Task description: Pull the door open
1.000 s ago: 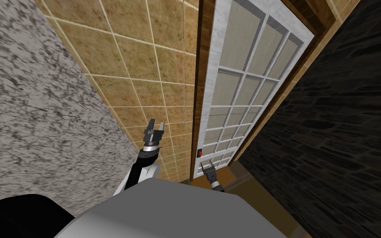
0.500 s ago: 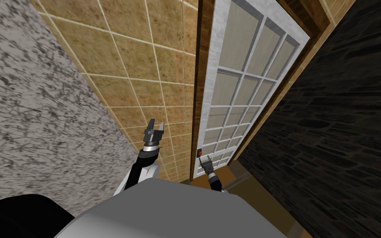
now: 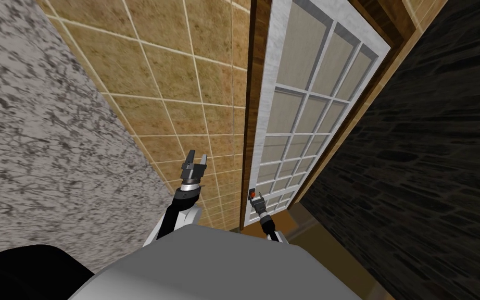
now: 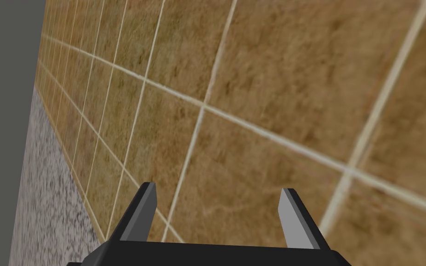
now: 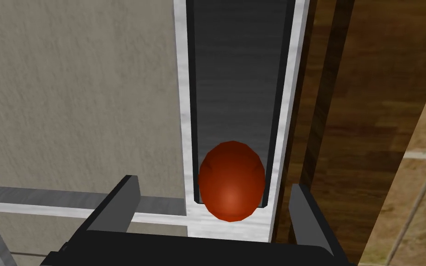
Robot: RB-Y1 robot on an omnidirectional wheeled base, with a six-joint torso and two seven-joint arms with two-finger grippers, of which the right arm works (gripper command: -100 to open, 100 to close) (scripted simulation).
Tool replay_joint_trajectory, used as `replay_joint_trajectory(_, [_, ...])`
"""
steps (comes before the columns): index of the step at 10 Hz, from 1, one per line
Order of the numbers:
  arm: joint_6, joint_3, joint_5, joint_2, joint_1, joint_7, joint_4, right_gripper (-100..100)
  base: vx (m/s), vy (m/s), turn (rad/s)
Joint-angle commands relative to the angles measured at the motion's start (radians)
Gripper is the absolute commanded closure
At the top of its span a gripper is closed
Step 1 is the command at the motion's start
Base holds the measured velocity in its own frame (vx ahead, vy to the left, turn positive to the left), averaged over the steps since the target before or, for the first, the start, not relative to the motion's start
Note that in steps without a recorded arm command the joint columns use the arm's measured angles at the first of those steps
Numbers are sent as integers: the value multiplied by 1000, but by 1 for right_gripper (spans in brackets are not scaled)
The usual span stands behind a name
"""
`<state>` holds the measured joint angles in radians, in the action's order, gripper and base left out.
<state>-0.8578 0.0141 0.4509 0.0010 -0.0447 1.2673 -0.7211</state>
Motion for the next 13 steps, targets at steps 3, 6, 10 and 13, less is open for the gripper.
replay_joint_trajectory(3, [0,0,0,0,0,0,0,100,-6,5,10])
replay_joint_trajectory(6, [0,0,0,0,0,0,0,100,-2,1,-4])
replay_joint_trajectory(10, [48,-7,-58,-6,9,-8,-3,100,-29,-1,36])
replay_joint_trajectory(13, [74,-13,-88,-11,13,-11,-5,100,-19,-2,23])
